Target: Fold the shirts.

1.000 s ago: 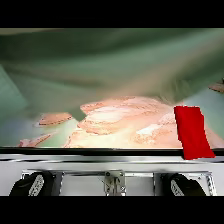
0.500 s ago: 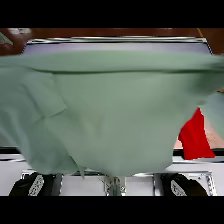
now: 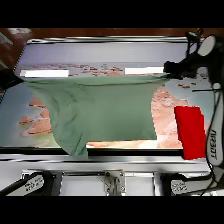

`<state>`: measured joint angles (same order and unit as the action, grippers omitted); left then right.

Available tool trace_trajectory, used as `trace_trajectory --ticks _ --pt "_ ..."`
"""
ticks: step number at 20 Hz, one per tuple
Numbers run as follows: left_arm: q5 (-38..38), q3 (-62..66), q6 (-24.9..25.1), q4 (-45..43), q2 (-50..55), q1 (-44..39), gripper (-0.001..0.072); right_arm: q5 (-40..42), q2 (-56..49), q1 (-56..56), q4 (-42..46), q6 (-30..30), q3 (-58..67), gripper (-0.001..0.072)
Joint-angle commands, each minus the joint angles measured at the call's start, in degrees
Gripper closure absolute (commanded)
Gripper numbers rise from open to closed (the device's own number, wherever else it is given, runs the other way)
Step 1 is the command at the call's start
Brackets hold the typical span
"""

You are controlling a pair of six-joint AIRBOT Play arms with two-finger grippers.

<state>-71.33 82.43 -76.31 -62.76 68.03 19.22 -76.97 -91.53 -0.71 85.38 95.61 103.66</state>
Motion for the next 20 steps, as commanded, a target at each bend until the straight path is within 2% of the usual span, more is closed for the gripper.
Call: trace_trajectory --ticks 1,5,9,11,16,17,18,19,20 --pt "8.94 -0.52 3.91 13.38 11.56 -0.09 0.0673 17.16 -9.29 -0.07 -3.52 2.97 -0.68 0.0655" --pt "14.38 -0.52 5.42 16.70 20.11 -3.52 0.0674 23.50 -13.99 -0.07 -6.27 3.78 -0.68 0.0654" --pt "15.74 -0.52 5.05 16.68 27.67 -7.65 0.0674 20.87 -17.07 -0.26 -7.48 5.07 -0.68 0.0654" --pt "15.08 -0.52 3.08 16.68 30.58 -8.98 0.0674 18.62 -18.34 -0.52 -8.83 5.07 -0.68 0.0654" --pt "14.16 -0.39 1.95 16.65 31.82 -9.20 0.0673 17.53 -18.01 -0.17 -8.59 5.03 -0.68 0.0654" --pt "12.74 0.07 1.97 16.59 31.87 -8.83 0.0610 16.94 -17.92 -0.07 -8.59 5.03 -0.68 0.0617" --pt "11.13 0.61 1.95 16.37 31.85 -8.37 0.0375 15.56 -17.77 -0.04 -8.61 5.01 -0.68 0.0420" --pt "8.28 1.53 1.40 16.02 31.85 -7.61 0.0061 13.68 -17.35 -0.04 -8.50 3.48 -0.68 0.0107" --pt "4.26 3.02 0.13 14.62 31.85 -6.49 -0.0002 11.17 -16.72 -0.04 -8.20 0.66 -0.63 0.0042"
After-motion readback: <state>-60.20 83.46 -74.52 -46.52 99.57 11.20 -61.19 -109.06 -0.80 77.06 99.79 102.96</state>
